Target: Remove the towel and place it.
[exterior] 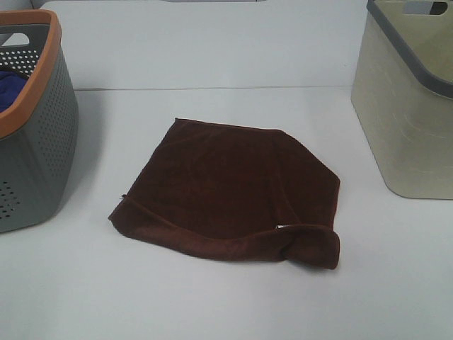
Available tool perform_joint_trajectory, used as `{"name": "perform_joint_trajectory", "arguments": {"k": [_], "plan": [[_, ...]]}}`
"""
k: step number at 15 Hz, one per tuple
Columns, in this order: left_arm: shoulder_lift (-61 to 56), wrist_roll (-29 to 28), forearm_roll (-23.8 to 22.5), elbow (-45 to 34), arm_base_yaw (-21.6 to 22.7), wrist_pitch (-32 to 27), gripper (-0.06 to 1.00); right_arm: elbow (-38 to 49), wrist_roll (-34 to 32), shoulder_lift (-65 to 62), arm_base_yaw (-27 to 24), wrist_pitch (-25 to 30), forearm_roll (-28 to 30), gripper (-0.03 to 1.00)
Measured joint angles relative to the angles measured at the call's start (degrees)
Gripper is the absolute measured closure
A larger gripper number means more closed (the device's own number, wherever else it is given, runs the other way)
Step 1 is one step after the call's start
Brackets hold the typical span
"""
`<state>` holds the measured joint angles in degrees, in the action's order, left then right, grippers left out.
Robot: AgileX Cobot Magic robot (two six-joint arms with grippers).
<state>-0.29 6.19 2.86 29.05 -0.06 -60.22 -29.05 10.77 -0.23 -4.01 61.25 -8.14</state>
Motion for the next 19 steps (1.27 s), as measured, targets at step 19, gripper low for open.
{"name": "perform_joint_trajectory", "arguments": {"k": [19], "plan": [[-0.06,0.0,0.0,0.0,0.0,0.0,-0.05,0.0,-0.57,0.0,0.0,0.0,-0.97,0.07]]}}
